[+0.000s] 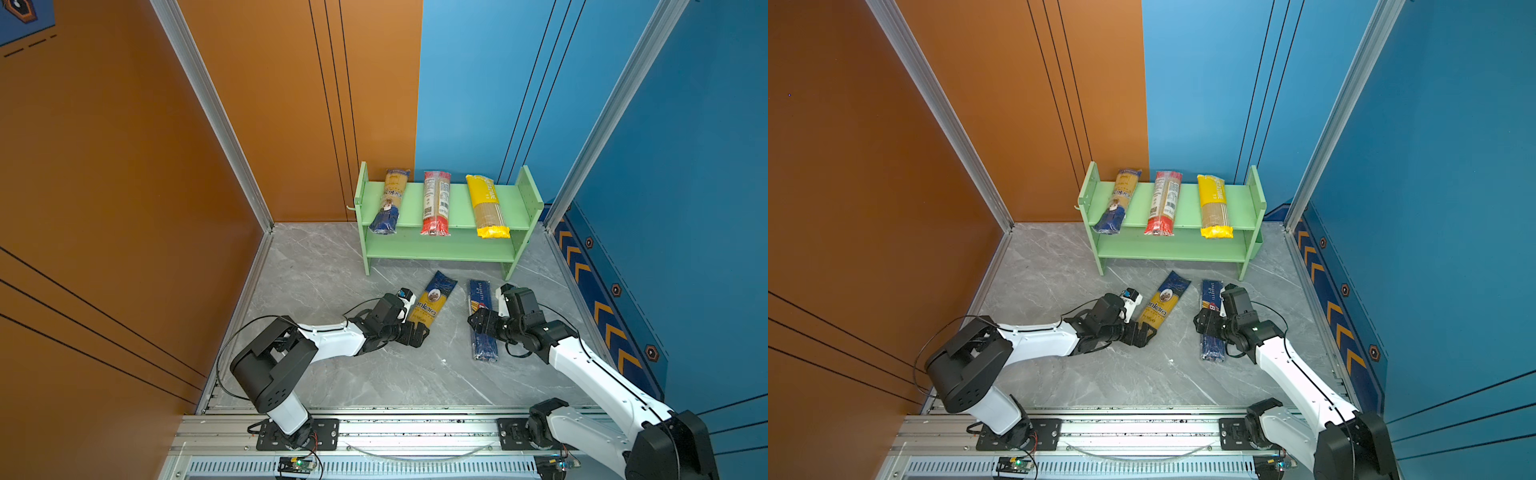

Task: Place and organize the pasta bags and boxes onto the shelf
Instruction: 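Move the left gripper over the Ankara bag while right gripper hovers over Barilla box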

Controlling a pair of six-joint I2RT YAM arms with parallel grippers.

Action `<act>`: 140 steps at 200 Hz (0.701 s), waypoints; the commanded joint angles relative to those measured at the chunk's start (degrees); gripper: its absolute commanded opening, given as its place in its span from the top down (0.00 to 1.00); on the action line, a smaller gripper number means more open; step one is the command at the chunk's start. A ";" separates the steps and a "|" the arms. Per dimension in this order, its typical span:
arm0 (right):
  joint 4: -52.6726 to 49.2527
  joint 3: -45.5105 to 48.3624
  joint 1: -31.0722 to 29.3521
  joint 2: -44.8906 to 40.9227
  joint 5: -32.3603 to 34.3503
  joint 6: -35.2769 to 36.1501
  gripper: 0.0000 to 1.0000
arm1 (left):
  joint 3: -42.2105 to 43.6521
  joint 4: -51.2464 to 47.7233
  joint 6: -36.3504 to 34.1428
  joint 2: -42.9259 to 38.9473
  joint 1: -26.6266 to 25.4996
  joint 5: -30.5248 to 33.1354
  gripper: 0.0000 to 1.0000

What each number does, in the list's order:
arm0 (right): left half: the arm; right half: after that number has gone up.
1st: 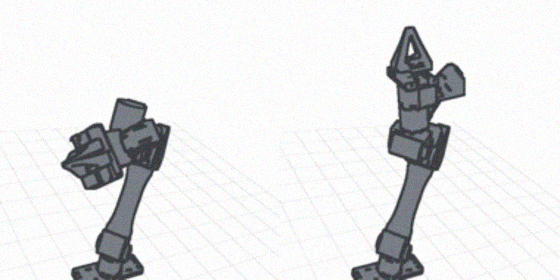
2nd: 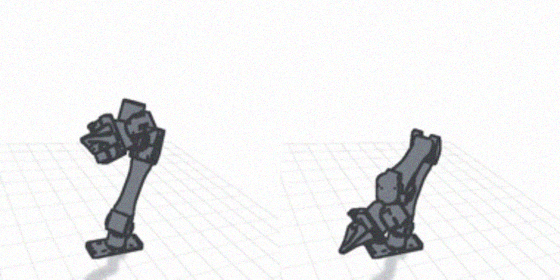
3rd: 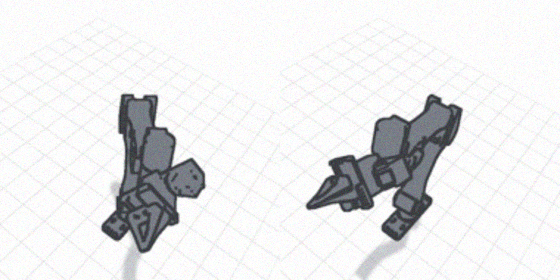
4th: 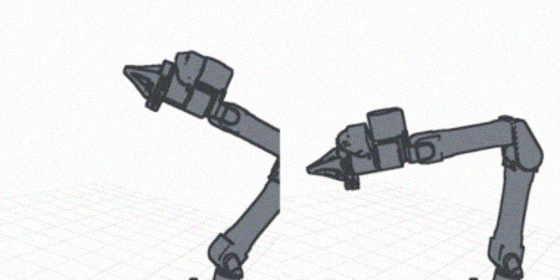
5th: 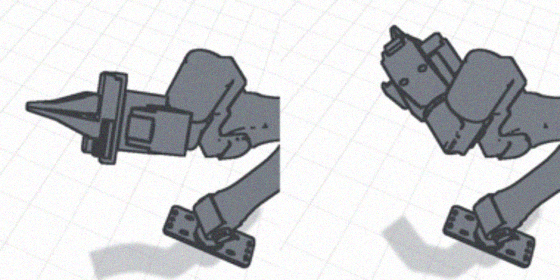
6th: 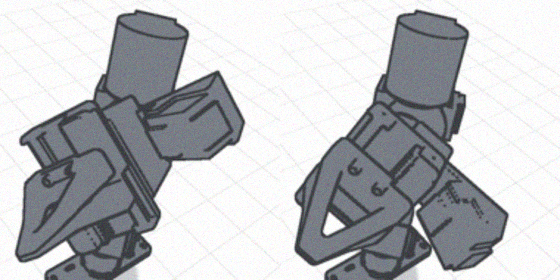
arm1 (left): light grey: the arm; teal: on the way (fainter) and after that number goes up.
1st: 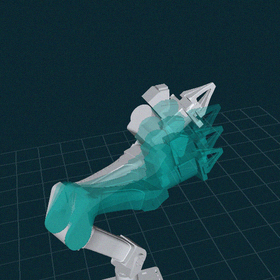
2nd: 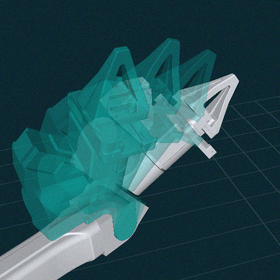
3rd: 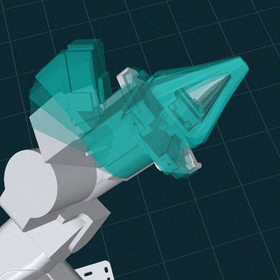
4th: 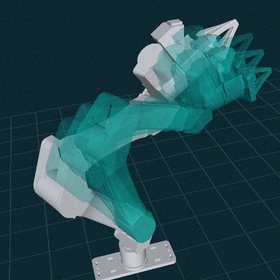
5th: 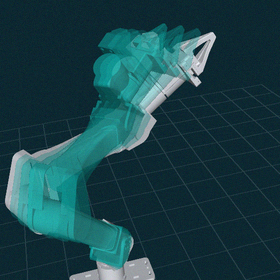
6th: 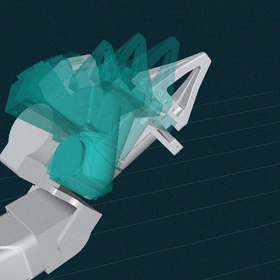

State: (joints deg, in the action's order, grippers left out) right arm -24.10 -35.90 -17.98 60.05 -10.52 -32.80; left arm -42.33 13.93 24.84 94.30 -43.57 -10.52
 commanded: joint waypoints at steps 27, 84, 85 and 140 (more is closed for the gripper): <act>-1.22 0.82 0.57 -0.55 -0.55 1.11 0.16 | -2.47 -1.54 -0.93 1.93 -0.45 1.86 0.02; -0.69 1.09 0.66 0.07 -0.55 0.90 0.16 | -2.73 -4.16 -1.86 3.60 -0.58 4.78 0.02; -0.69 1.09 0.66 0.07 -0.55 0.90 0.16 | -2.74 -4.17 -1.84 3.61 -0.61 4.79 0.02; -0.47 1.52 0.74 0.04 -0.55 0.90 0.16 | -3.03 -5.92 -3.23 4.18 -1.94 6.82 0.02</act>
State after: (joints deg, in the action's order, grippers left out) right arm -24.03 -35.27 -17.61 60.05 -10.52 -32.80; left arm -44.40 11.42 23.27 97.08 -44.34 -5.76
